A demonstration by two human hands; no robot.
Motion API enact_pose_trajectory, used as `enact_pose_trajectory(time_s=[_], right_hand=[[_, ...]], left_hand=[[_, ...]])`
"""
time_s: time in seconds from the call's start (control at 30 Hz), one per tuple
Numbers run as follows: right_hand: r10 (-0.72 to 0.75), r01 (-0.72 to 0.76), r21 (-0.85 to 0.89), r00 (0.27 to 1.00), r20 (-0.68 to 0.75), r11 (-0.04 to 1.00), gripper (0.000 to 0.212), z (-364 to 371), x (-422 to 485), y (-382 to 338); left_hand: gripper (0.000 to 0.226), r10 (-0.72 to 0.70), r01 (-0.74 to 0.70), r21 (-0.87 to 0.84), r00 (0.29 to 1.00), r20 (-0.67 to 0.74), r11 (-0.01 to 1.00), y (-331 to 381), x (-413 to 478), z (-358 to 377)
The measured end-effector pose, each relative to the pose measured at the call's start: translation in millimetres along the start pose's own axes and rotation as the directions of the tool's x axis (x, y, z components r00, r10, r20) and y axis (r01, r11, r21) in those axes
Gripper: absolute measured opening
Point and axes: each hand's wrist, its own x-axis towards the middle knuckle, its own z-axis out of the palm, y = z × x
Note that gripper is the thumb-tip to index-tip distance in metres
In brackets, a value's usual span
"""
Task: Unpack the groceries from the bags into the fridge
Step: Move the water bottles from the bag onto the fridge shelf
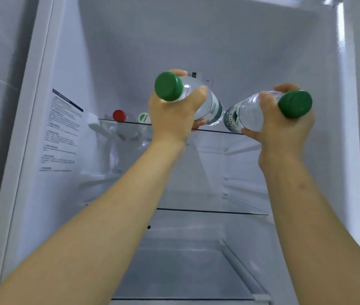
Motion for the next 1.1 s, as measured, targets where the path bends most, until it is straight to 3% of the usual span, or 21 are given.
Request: enact_pose_trajectory(time_s=[0.13,0.4,0.57,0.8,1.0,1.1], right_hand=[[0.039,-0.041,-0.059,0.999,-0.032,0.997,0.021,5,18,12],[0.132,-0.125,-0.216,0.991,0.022,0.968,0.015,18,52,28],[0.096,-0.084,-0.255,0.995,0.037,0.963,0.019,18,61,54],[0.183,-0.150,-0.333,0.981,0.069,0.931,0.021,9,77,77],[0.205,-0.119,-0.417,0.964,0.168,0.901,0.023,6,84,91],[0.197,-0.102,-0.433,0.963,0.182,0.896,0.024,4,87,93]], left_hand=[[0.025,-0.050,0.047,0.052,0.998,0.038,0.998,-17,15,14],[0.025,-0.007,-0.026,0.311,0.994,0.106,0.950,-46,43,30],[0.030,-0.053,-0.039,0.441,0.980,0.194,0.897,-65,56,35],[0.028,-0.006,-0.213,0.742,0.960,0.281,0.636,-78,77,36],[0.050,-0.148,-0.287,0.844,0.909,0.389,0.454,-99,82,34],[0.052,-0.199,-0.280,0.828,0.887,0.417,0.486,-100,86,33]])
